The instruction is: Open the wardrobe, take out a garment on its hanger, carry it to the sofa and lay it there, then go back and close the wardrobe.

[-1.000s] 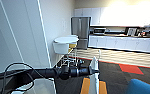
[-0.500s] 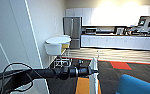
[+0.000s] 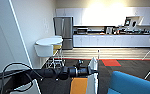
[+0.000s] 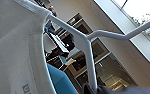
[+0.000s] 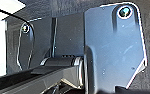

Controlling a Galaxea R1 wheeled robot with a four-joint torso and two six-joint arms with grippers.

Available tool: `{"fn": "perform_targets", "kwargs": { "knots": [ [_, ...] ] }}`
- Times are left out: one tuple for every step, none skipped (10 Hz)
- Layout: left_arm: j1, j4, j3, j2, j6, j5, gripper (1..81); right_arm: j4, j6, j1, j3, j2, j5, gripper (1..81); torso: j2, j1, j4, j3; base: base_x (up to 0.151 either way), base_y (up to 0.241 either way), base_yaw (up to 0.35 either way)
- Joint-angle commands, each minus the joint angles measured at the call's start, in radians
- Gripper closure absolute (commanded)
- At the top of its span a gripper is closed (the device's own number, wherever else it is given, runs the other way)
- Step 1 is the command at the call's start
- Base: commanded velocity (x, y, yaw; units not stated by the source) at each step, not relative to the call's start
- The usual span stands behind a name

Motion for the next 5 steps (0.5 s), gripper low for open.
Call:
{"fn": "perform_targets", "kwargs": {
  "knots": [
    [-0.178, 0.031, 0.03, 0.012, 0.018, -0.047, 81.1, 0.007, -0.003, 0.037, 0.009, 0.009, -0.054, 1.0, 0.0, 0.0, 0.0, 0.0, 0.0, 0.0, -0.233],
    [-0.178, 0.031, 0.03, 0.018, 0.018, -0.046, 81.1, 0.005, -0.003, 0.037, 0.009, 0.009, -0.054, 1.0, 0.0, 0.0, 0.0, 0.0, 0.0, 0.0, -0.233],
    [-0.179, 0.031, 0.03, 0.024, 0.018, -0.046, 81.1, 0.005, -0.003, 0.035, 0.009, 0.009, -0.054, 1.0, 0.0, 0.0, 0.0, 0.0, 0.0, 0.0, -0.233],
    [-0.178, 0.039, 0.03, 0.024, 0.018, -0.046, 81.1, 0.005, -0.003, 0.035, 0.009, 0.009, -0.054, 1.0, 0.0, 0.0, 0.0, 0.0, 0.0, 0.0, -0.234],
    [-0.178, 0.039, 0.03, 0.024, 0.018, -0.044, 81.1, 0.005, -0.003, 0.035, 0.009, 0.009, -0.054, 1.0, 0.0, 0.0, 0.0, 0.0, 0.0, 0.0, -0.233]
  ]
}}
